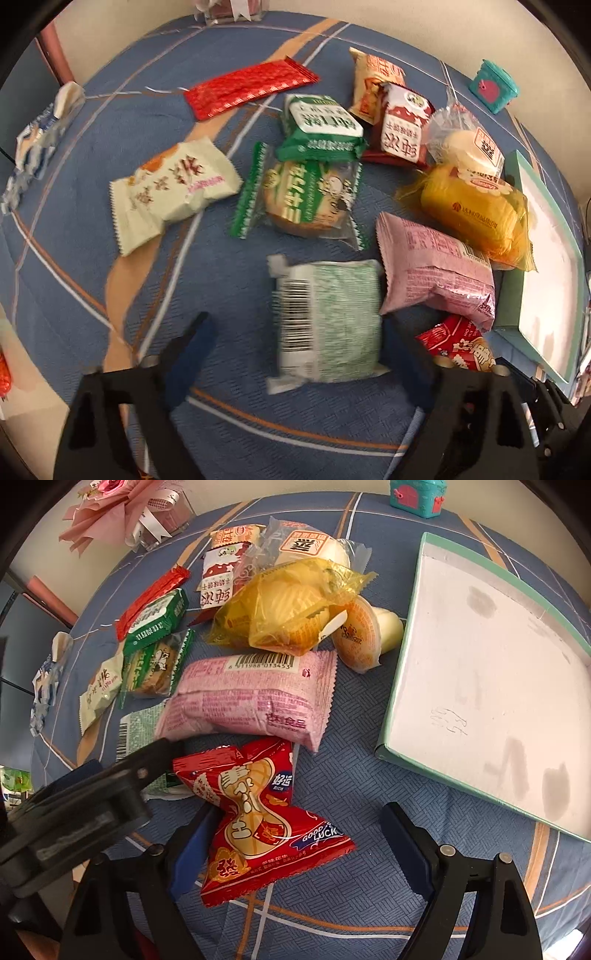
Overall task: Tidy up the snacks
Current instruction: 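Grasp the green-white biscuit pack with the left tool while the right tool grasps the red-gold candy bag, then carry both packs over the white tray and open both tools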
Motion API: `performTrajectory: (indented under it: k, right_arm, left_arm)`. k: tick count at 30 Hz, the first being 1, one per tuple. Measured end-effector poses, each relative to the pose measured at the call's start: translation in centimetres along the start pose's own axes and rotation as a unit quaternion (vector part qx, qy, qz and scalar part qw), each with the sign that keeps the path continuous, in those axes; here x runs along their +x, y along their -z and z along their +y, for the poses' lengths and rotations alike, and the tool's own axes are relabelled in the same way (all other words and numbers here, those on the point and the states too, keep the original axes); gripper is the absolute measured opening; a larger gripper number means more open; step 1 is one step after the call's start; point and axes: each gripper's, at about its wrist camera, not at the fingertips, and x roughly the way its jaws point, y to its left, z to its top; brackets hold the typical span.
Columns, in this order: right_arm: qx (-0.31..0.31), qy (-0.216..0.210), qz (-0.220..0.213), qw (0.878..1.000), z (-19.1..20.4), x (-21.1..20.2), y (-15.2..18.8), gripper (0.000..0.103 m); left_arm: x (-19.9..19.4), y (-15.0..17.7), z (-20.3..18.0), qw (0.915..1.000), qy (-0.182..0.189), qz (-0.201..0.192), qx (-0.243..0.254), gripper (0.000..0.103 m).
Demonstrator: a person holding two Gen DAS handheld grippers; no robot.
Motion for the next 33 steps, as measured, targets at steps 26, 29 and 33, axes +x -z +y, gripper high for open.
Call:
performTrajectory:
  k: [26, 29, 33]
  right_arm:
    - [-0.016, -0.053, -0.038, 0.998, 0.5, -2.7, -0.3, 0.066]
    - [-0.009, -0.066, -0.058, 0.996, -0.4, -4.4, 0.0, 0.066]
    - [0.010, -0.080, -0.088, 0.993, -2.1, -6.7, 0.2, 0.066]
  left_arm:
    - [-5.2, 1.4, 3.3, 0.9984, 0.011, -0.023, -0.051, 0.051]
    - [-6.8, 1.6, 3.1, 0.9980, 0.014, -0.033, -0.052, 0.051]
    - [-9.0, 1.6, 2.0, 0.9975, 0.018, -0.047, -0.048, 0.051]
